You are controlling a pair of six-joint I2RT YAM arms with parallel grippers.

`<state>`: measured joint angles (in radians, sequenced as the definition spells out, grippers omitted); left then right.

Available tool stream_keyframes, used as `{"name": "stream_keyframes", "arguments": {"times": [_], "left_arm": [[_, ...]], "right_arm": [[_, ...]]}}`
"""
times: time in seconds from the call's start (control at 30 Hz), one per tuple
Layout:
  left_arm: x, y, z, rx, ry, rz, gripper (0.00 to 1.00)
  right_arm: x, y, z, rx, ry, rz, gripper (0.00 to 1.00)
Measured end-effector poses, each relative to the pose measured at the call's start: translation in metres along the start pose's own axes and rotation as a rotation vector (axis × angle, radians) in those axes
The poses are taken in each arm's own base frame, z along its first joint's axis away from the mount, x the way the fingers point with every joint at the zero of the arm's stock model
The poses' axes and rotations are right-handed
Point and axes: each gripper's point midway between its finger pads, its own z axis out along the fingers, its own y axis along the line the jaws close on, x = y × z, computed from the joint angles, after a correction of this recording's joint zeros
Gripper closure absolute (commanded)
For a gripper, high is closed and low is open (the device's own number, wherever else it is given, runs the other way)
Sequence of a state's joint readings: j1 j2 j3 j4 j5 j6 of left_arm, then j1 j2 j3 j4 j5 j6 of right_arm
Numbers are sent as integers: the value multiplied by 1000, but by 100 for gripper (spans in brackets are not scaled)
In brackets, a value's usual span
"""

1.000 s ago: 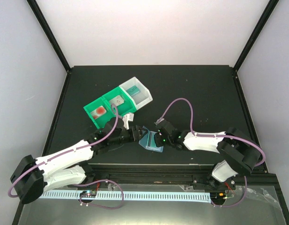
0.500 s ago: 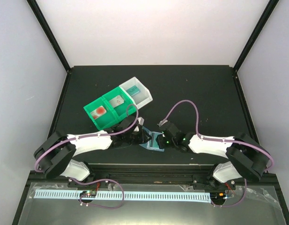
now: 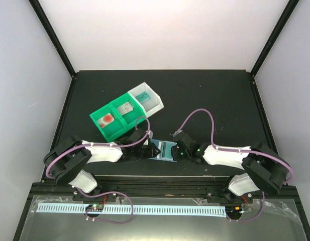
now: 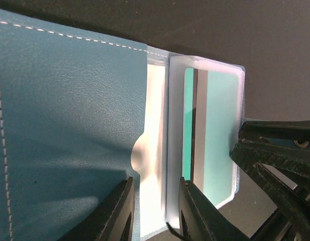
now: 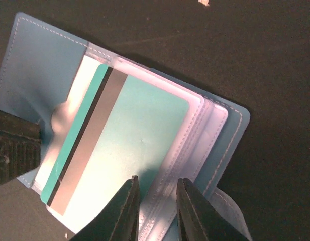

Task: Take the credit cards out of the card holder

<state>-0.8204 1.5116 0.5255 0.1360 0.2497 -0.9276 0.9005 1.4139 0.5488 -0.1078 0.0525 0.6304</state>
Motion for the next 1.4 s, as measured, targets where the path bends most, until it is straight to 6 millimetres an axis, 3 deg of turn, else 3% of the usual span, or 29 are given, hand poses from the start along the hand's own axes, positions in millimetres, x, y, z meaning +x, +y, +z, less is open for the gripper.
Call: {"name": "stream_keyframes", "arguments": {"times": [0.2,0.47,0.87,1.07,1.4], "left_arm": [[3,-1,-4,48,-18,-2,67],[7,-9,0,124,-11,-26,68],[3,-15,6,179,-32,-53,83],[2,-13,7,177,-36,-59,98],[1,-15,3,200,-54,-56,98]], "right_arm": [[-4,4,5,-16,-17,5,87],[-7,4,6,-18,-27,8,88],[-9,6,8,-35,-44,21,89],[-9,6,8,-35,-44,26,89],[-9,4,9,-28,-47,30,87]]}}
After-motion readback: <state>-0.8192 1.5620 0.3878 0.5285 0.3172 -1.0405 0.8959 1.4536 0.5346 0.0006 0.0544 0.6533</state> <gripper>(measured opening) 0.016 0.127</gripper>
